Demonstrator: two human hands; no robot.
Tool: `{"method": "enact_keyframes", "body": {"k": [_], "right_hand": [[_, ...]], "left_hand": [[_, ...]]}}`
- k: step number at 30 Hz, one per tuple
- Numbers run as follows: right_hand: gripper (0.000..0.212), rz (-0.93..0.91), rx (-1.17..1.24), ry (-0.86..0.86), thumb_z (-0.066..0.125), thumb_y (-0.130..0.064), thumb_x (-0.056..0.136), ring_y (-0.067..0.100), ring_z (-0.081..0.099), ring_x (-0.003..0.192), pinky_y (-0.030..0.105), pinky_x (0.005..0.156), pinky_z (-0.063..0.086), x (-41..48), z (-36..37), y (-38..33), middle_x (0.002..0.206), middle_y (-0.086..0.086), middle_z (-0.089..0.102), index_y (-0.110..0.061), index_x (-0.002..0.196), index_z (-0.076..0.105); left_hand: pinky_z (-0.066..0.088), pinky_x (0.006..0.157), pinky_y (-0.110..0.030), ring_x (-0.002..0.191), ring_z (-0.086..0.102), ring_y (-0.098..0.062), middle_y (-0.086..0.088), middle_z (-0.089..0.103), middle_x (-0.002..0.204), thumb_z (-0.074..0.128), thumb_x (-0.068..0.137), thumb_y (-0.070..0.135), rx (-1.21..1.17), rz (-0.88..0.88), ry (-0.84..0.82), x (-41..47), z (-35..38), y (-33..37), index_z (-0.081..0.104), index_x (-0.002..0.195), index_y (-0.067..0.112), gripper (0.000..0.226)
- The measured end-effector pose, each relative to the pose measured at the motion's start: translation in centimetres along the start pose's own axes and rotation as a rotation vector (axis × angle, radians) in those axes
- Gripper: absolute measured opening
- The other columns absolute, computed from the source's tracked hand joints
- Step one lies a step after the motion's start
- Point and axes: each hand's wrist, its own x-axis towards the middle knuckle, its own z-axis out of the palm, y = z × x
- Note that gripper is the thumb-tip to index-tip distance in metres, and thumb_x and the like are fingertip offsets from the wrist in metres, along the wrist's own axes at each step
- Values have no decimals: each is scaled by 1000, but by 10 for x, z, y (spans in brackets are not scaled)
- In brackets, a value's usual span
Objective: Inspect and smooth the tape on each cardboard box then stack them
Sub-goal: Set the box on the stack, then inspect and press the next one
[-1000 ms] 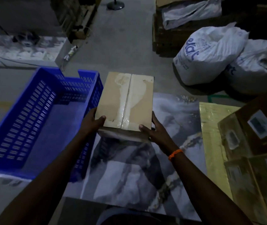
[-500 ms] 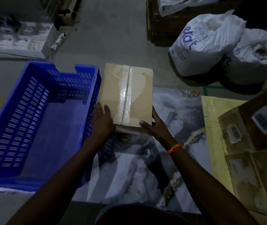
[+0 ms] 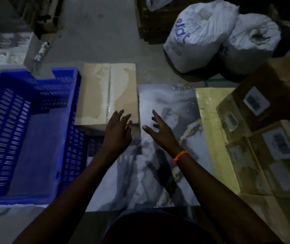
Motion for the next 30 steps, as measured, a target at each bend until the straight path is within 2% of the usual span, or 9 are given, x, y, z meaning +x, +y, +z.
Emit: {"method": "enact_keyframes", "body": {"k": [4, 8, 13, 16, 18, 20, 23, 25, 30], "right_hand": [[75, -61, -113, 204, 75, -32, 95, 11, 53, 130, 39, 106, 50, -82, -69, 37, 146, 5, 57, -22, 159, 38], [57, -131, -325, 414, 71, -22, 97, 23, 57, 127, 39, 106, 47, -188, -144, 83, 140, 6, 62, -13, 150, 51], [36, -162, -540, 690, 69, -12, 95, 21, 61, 116, 37, 97, 51, -316, -201, 152, 125, 1, 68, -15, 131, 67], [44, 17, -641, 764, 76, -21, 89, 25, 53, 123, 43, 99, 49, -370, -213, 200, 131, 3, 61, -18, 131, 65], [75, 286, -721, 716, 85, -36, 80, 32, 40, 139, 52, 108, 44, -396, -215, 233, 151, 10, 45, -22, 145, 53], [95, 444, -768, 686, 88, -43, 74, 40, 29, 147, 61, 113, 34, -420, -216, 264, 161, 16, 30, -22, 154, 41], [94, 526, -742, 758, 87, -45, 74, 46, 28, 146, 67, 113, 28, -457, -221, 289, 162, 22, 29, -18, 153, 44], [88, 573, -694, 807, 89, -38, 75, 46, 27, 146, 67, 114, 27, -485, -222, 297, 162, 20, 28, -20, 151, 48], [73, 551, -491, 989, 82, -5, 83, 44, 35, 143, 56, 110, 44, -548, -227, 316, 160, 17, 31, -23, 148, 52]], "left_hand": [[33, 117, -45, 145, 39, -37, -15, 52, 148, 54, 97, 25, -108, 204, -95, -22, 60, 71, 62, 135, 10, 42], [29, 115, -30, 139, 43, -30, -11, 59, 141, 56, 98, 25, -178, 417, -239, -58, 124, 153, 64, 132, 11, 38], [43, 98, -26, 117, 59, -24, -7, 67, 126, 60, 98, 23, -251, 610, -500, -112, 193, 242, 66, 130, 14, 34], [44, 95, -27, 117, 61, -21, -2, 68, 128, 60, 101, 28, -223, 616, -687, -141, 231, 276, 63, 135, 20, 35], [43, 99, -30, 121, 61, -23, -3, 66, 133, 59, 102, 28, -202, 609, -786, -156, 252, 292, 61, 138, 17, 38], [42, 101, -32, 125, 59, -26, -8, 62, 138, 59, 102, 27, -160, 611, -853, -169, 268, 305, 57, 142, 14, 42], [44, 103, -35, 128, 56, -28, -11, 57, 142, 60, 102, 24, -111, 640, -882, -181, 283, 321, 54, 143, 12, 44], [48, 101, -39, 125, 56, -30, -12, 57, 142, 62, 100, 22, -103, 670, -861, -187, 289, 328, 55, 142, 12, 43], [52, 96, -44, 122, 58, -35, -15, 57, 139, 62, 97, 28, -83, 659, -834, -200, 305, 341, 57, 138, 9, 46]]}}
